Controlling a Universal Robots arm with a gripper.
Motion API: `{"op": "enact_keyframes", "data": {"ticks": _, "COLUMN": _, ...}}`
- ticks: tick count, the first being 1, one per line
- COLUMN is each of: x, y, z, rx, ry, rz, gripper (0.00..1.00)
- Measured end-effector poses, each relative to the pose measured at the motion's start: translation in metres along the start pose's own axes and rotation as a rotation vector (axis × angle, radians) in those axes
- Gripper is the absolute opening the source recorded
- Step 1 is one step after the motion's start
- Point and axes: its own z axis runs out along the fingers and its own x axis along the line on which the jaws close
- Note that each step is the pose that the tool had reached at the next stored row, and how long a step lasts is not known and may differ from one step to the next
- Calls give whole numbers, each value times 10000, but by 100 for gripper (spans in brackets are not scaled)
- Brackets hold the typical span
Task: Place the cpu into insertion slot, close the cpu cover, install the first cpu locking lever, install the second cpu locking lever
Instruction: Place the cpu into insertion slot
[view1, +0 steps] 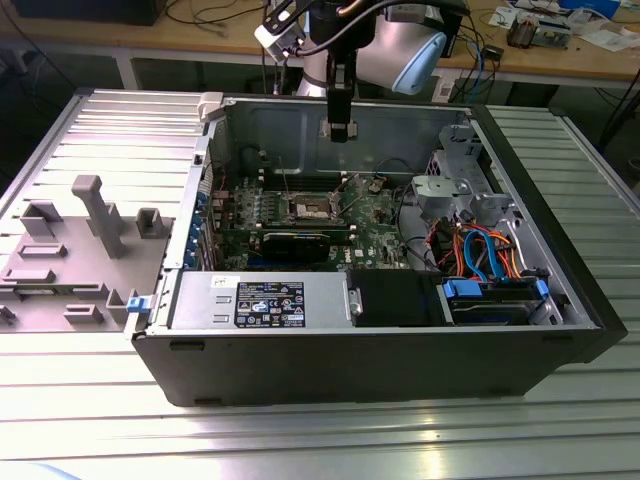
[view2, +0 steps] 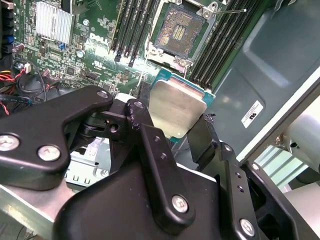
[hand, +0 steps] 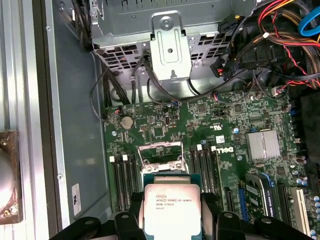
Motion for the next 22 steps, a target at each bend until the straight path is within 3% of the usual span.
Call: {"op": "enact_keyframes", "data": {"ticks": 22, "x": -1, "y": -4, "z": 44, "rx": -1, "ry": 0, "rz": 0, "gripper": 54}}
